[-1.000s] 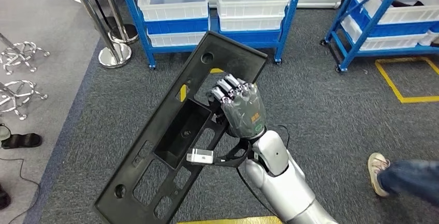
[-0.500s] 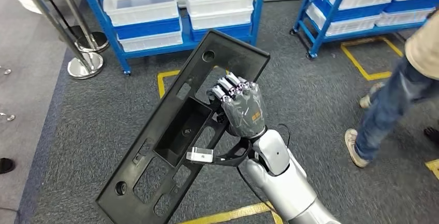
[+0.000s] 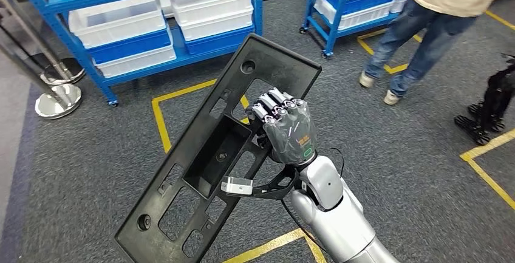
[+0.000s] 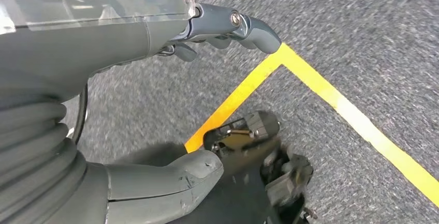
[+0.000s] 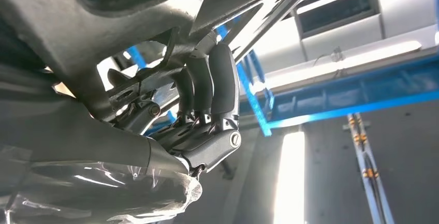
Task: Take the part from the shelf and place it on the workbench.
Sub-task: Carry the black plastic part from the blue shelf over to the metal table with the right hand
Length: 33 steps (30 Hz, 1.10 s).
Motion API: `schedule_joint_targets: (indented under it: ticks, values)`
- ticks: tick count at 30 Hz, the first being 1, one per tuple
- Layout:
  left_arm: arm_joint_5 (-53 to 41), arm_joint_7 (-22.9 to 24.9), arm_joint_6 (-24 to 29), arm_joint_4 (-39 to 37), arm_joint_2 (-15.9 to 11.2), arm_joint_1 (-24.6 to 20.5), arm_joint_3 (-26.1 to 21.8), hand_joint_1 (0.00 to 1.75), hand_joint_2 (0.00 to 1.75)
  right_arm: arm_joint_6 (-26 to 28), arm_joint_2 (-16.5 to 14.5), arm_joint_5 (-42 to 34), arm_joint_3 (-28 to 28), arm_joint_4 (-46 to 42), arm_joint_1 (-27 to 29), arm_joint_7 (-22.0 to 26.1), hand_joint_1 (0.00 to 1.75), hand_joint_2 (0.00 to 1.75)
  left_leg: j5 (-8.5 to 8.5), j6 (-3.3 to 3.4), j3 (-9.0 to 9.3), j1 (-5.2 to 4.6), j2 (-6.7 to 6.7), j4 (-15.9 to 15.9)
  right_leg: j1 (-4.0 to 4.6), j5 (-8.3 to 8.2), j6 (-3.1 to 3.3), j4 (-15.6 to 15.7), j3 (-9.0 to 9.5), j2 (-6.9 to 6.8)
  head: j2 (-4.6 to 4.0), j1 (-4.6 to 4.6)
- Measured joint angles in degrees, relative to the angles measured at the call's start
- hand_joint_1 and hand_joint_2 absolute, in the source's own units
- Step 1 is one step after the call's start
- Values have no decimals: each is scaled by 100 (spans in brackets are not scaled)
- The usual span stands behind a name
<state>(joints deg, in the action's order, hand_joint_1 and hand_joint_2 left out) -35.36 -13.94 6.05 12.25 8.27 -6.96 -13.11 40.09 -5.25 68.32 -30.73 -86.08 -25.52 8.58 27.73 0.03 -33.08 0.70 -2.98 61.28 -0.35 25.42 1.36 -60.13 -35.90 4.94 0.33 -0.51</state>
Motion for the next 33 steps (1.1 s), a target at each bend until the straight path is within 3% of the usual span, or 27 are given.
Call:
schedule_joint_targets:
  ticks: [2, 3, 4, 6, 8, 10, 11, 12, 14, 16, 17, 19, 21, 23, 25, 26, 27, 28, 30, 32, 33]
  values:
    - [-1, 3, 0, -1, -8, -1, -5, 0, 175, 0, 6, 0, 1, -32, 10, -2, 175, 175, -14, 32, 79, -14, -116, -206, -23, -47, -86, 5, -60, 124, 0, 1]
    - [-1, 4, 0, -1, -8, -5, -7, 0, 175, 0, 13, 0, 2, -46, 21, -2, 175, 175, -30, 61, 91, -19, -62, -246, -37, -77, -134, 24, -84, 187, 0, 2]
    - [-2, 4, 0, -1, -8, -9, -8, 0, 175, 0, 22, -1, 5, -61, 35, 3, 175, 175, -64, 99, 95, -18, 5, -281, -40, -81, -168, 24, -100, 160, 0, 3]
    - [-7, 2, -1, -1, -8, -15, -10, 0, 175, 1, 36, -3, 15, -93, 44, 17, 175, 175, -130, 184, 109, -8, 150, -368, -17, 77, -212, -169, -202, -89, 0, 7]
    - [-16, -1, -3, -1, -10, -4, -16, 0, 175, 1, 41, -10, 33, -116, 52, 27, 175, 175, -151, 230, 100, -24, 299, -395, -10, 444, -235, -777, -473, -367, 0, 11]
    - [-25, -1, -5, -1, -13, 11, -24, 0, 175, 0, 51, -18, 63, -122, 80, 32, 175, 175, -150, 240, 76, -41, 457, -385, -28, 667, -262, -1359, -721, -435, 0, 11]
    - [-27, -1, -7, -1, -14, 13, -27, 0, 175, 0, 60, -19, 79, -122, 95, 34, 175, 175, -147, 240, 66, -44, 531, -377, -37, 634, -270, -1405, -720, -452, 0, 10]
    - [-32, -2, -8, -1, -13, 10, -28, 0, 175, 0, 68, -20, 92, -123, 103, 38, 175, 175, -142, 234, 60, -45, 601, -365, -43, 507, -273, -1225, -601, -488, 0, 10]
    - [-51, -9, -9, -1, -12, 2, -31, 0, 175, 0, 75, -20, 110, -144, 101, 51, 175, 175, -113, 201, 53, -60, 717, -323, -23, 221, -258, -509, -179, -716, 0, 11]
    - [-70, -19, -8, -1, -13, -6, -35, 0, 175, 0, 74, -21, 124, -173, 86, 79, 175, 175, -74, 148, 45, -92, 811, -272, 13, 118, -200, -43, 65, -896, 0, 9]
    - [-73, -23, -7, -1, -13, -11, -38, 0, 175, 0, 75, -21, 130, -182, 79, 90, 175, 175, -62, 120, 46, -106, 861, -260, 34, 133, -167, 9, 75, -897, 0, 7]
    - [-78, -31, -7, -1, -11, -35, -41, 0, 175, 0, 76, -16, 137, -191, 76, 97, 175, 175, -36, 65, 58, -99, 941, -250, 28, 103, -94, 31, 62, -766, 0, 8]
    - [-80, -34, -7, -1, -10, -58, -42, 0, 175, 0, 74, -10, 138, -201, 62, 96, 175, 175, 118, 2, 2, -68, 744, -74, 5, 62, -24, 68, 66, -652, 0, 8]
    - [-81, -38, -7, -1, -10, -56, -45, 0, 175, 0, 67, -4, 138, -208, 49, 95, 175, 175, 469, -44, -242, -39, 436, 516, -6, 37, 17, 79, 62, -536, 0, 7]
    - [-81, -38, -7, -1, -11, -30, -50, 0, 175, -2, 63, 6, 138, -208, 55, 95, 175, 175, 735, -64, -551, -30, 350, 1194, 3, 29, 30, 72, 54, -394, 0, 7]
    - [-81, -38, -6, -1, -12, -19, -54, 0, 175, -2, 63, 11, 138, -208, 59, 95, 175, 175, 716, -64, -610, -29, 346, 1308, 6, 28, 30, 64, 52, -318, 0, 7]
    - [-81, -38, -4, -1, -12, -13, -58, 0, 175, -2, 64, 16, 138, -208, 62, 95, 175, 175, 588, -57, -572, -26, 338, 1209, 7, 28, 30, 53, 51, -239, 0, 7]
    - [-81, -38, -3, -1, -12, -14, -64, 0, 175, -2, 63, 19, 138, -210, 61, 95, 175, 175, 383, -46, -441, -20, 308, 910, 5, 28, 29, 41, 52, -164, 0, 7]
    - [-81, -38, 0, -1, -15, -19, -75, 0, 175, -1, 62, 20, 138, -215, 55, 95, 175, 175, 46, -16, -120, -2, 107, 178, 3, 27, 13, 13, 37, -30, 0, 7]
    - [-82, -39, 1, -1, -20, -23, -83, 0, 175, -1, 62, 23, 138, -219, 52, 95, 175, 175, -27, 8, 32, -1, -50, -172, -7, 4, -45, -2, -12, 90, 0, 7]
    - [-84, -38, 1, -1, -22, -23, -85, 0, 175, -1, 62, 25, 138, -221, 54, 95, 175, 175, -23, 19, 46, -12, -41, -200, -15, -18, -87, 5, -36, 149, 0, 7]
